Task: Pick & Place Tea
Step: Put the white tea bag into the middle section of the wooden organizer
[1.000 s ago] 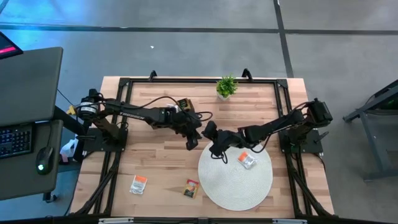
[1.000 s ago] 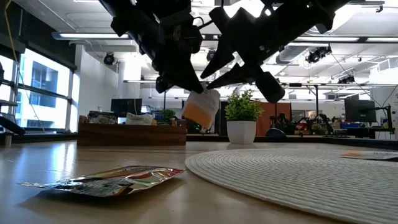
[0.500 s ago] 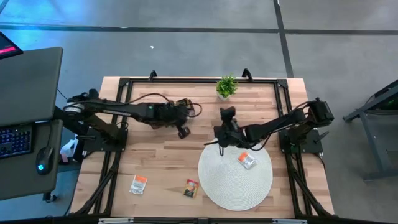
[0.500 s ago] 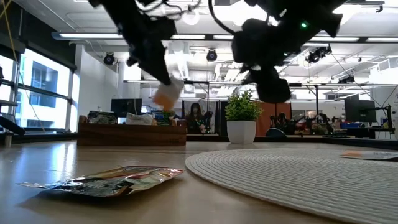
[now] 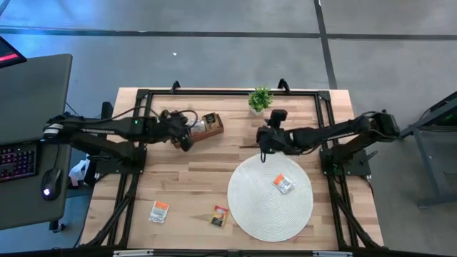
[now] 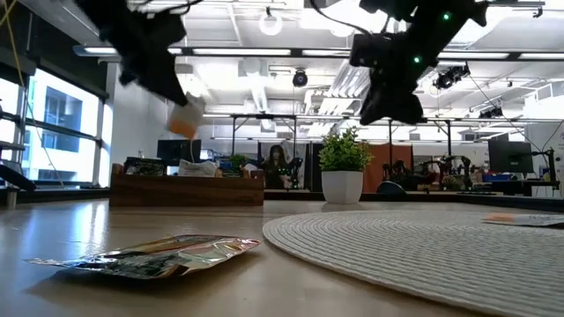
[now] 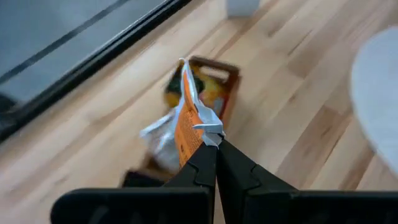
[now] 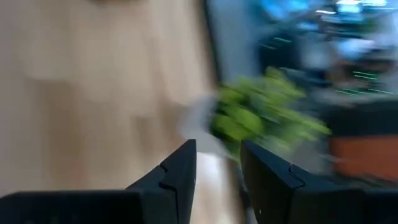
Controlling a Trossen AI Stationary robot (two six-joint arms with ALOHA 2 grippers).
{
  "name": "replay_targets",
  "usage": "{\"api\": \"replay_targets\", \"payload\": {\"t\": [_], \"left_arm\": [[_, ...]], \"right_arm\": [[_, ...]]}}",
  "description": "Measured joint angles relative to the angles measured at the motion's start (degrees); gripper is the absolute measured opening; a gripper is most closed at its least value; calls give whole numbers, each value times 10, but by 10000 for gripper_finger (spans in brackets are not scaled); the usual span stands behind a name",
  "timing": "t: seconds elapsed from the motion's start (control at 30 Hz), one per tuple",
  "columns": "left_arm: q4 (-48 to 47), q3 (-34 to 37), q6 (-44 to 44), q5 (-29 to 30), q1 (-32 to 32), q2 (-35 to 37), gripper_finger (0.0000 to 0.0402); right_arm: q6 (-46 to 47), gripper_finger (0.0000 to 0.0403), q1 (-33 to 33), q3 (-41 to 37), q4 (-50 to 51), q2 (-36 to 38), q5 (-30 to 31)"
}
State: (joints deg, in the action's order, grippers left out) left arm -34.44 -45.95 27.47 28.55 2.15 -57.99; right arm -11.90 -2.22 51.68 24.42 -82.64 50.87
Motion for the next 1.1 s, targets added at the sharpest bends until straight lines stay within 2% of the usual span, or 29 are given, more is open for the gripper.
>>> {"api": "replay_targets", "payload": {"t": [0.1,0.2,0.27,0.33,0.5,0.73,0.87,0.93,1.1], "left_arm": [[156,97,-22,-40,1,16,0],[276,175,-49,-35,1,16,0],[339,213,-52,-27,2,8,0],[385,242,-70,-26,1,-1,0],[420,270,-113,-26,1,-4,0],[414,273,-164,16,1,-4,0],[457,273,-200,-61,1,-4,0],[463,273,-213,-77,1,-4,0],[448,273,-249,-13,9,-4,0]], "right_arm": [[-3,119,23,0,-49,7,-184],[-3,117,38,0,-119,-1,-360],[1,117,40,0,-171,-12,-439],[7,117,39,0,-225,-27,-480],[-25,118,29,0,-290,-59,-508],[-40,118,25,0,-286,-71,-477],[-47,119,26,0,-292,-71,-463],[-59,119,26,0,-292,-71,-463],[-70,119,26,0,-300,-71,-463]]}}
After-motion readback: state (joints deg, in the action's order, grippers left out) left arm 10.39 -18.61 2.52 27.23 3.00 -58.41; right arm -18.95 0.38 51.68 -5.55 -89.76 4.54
